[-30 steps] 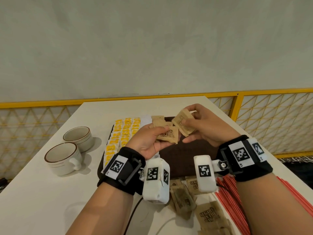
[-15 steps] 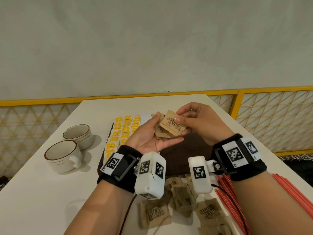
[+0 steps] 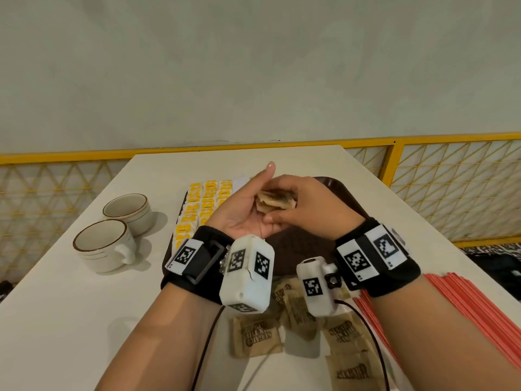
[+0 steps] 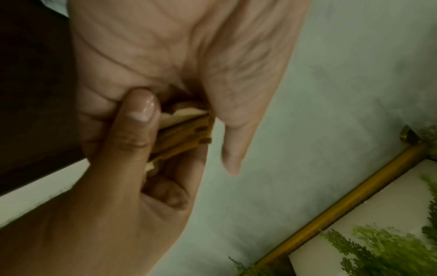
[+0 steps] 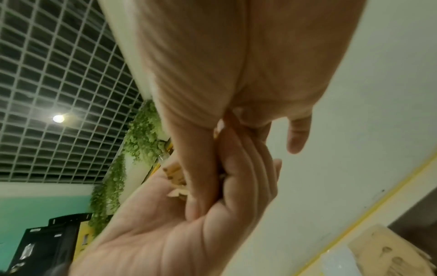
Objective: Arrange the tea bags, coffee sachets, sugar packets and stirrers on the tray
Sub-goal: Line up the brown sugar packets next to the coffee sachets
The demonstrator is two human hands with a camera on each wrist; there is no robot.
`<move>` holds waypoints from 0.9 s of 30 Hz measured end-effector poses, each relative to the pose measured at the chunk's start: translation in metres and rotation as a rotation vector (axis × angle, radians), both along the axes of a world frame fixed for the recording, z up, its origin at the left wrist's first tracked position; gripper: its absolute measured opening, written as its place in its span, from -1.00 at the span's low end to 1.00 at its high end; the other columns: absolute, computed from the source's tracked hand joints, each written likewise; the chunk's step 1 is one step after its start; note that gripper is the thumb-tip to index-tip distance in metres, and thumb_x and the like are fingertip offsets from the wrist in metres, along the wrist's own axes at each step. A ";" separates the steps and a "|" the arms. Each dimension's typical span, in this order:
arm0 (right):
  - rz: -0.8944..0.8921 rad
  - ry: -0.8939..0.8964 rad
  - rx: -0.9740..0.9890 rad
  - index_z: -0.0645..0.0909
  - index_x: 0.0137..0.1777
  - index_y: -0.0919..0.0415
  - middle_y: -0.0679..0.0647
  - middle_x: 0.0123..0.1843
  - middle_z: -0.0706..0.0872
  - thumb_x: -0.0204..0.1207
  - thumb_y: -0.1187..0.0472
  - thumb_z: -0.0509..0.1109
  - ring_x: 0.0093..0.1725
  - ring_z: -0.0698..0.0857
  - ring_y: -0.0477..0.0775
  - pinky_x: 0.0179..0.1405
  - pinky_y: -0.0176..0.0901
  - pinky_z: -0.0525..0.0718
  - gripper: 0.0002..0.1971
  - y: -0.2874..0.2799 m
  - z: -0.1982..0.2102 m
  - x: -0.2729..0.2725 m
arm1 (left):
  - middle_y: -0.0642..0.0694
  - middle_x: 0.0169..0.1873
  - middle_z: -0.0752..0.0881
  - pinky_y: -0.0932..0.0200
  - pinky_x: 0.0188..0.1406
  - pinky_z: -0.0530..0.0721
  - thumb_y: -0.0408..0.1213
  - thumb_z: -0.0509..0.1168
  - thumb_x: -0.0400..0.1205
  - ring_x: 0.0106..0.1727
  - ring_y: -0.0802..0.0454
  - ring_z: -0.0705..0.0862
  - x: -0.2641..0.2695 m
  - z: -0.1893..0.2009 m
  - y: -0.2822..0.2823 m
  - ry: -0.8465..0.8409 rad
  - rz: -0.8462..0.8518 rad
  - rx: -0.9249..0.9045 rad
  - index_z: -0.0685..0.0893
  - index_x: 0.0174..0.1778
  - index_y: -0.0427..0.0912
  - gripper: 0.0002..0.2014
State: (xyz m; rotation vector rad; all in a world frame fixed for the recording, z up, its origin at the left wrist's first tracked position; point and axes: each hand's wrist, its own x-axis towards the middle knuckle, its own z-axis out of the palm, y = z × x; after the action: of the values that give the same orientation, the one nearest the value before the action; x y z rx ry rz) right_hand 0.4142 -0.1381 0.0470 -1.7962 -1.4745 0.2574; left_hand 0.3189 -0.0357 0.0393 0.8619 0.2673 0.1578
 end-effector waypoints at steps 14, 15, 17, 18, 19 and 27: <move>0.168 -0.411 -0.803 0.54 0.32 -0.05 -0.18 0.14 0.64 0.31 0.03 0.63 0.07 0.62 -0.16 0.06 -0.30 0.61 -0.43 -0.050 -0.018 -0.026 | 0.10 -0.11 0.66 0.10 -0.08 0.69 -0.19 0.47 0.49 -0.09 0.07 0.66 -0.097 -0.039 -0.002 0.502 -0.489 1.552 0.59 -0.06 0.08 -0.79; 0.170 -0.457 -0.835 0.51 0.35 -0.04 -0.15 0.17 0.63 0.29 0.03 0.64 0.10 0.61 -0.11 0.10 -0.23 0.62 -0.38 -0.050 -0.024 -0.028 | 0.10 -0.04 0.65 0.10 0.01 0.65 -0.15 0.48 0.48 -0.01 0.04 0.64 -0.098 -0.042 -0.008 0.504 -0.536 1.624 0.56 -0.05 0.09 -0.77; 0.166 -0.521 -0.856 0.48 0.38 0.00 -0.09 0.22 0.61 0.29 0.03 0.64 0.15 0.59 -0.04 0.18 -0.12 0.61 -0.34 -0.049 -0.033 -0.033 | 0.09 -0.01 0.62 0.19 -0.03 0.56 -0.11 0.51 0.46 0.02 0.06 0.60 -0.096 -0.046 -0.017 0.490 -0.550 1.693 0.54 0.00 0.04 -0.69; 0.161 -0.535 -0.844 0.48 0.37 0.02 -0.07 0.22 0.61 0.30 0.04 0.63 0.16 0.59 -0.02 0.18 -0.10 0.60 -0.36 -0.048 -0.036 -0.035 | 0.10 -0.03 0.61 0.21 -0.09 0.53 -0.10 0.53 0.44 -0.01 0.08 0.58 -0.094 -0.048 -0.020 0.486 -0.545 1.720 0.53 0.02 0.02 -0.65; 0.155 -0.540 -0.826 0.49 0.35 0.03 -0.05 0.21 0.61 0.31 0.05 0.63 0.17 0.59 -0.01 0.18 -0.10 0.60 -0.39 -0.047 -0.038 -0.036 | 0.10 -0.05 0.60 0.20 -0.14 0.50 -0.09 0.54 0.42 -0.04 0.09 0.56 -0.091 -0.049 -0.022 0.482 -0.544 1.755 0.53 0.05 0.00 -0.61; 0.118 -0.456 -0.770 0.60 0.27 -0.06 -0.13 0.15 0.65 0.53 0.14 0.43 0.15 0.63 -0.07 0.18 -0.13 0.61 -0.69 -0.047 -0.037 -0.027 | 0.00 -0.05 0.63 0.23 -0.21 0.51 -0.14 0.45 0.52 -0.12 0.05 0.58 -0.079 -0.043 -0.024 0.571 -0.554 1.748 0.57 0.20 -0.13 -0.63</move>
State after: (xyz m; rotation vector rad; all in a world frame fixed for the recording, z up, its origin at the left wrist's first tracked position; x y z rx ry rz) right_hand 0.3875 -0.1854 0.0101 -2.4943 -1.9758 0.5619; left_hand 0.2395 -0.0599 -0.0035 2.6874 0.3857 -0.4874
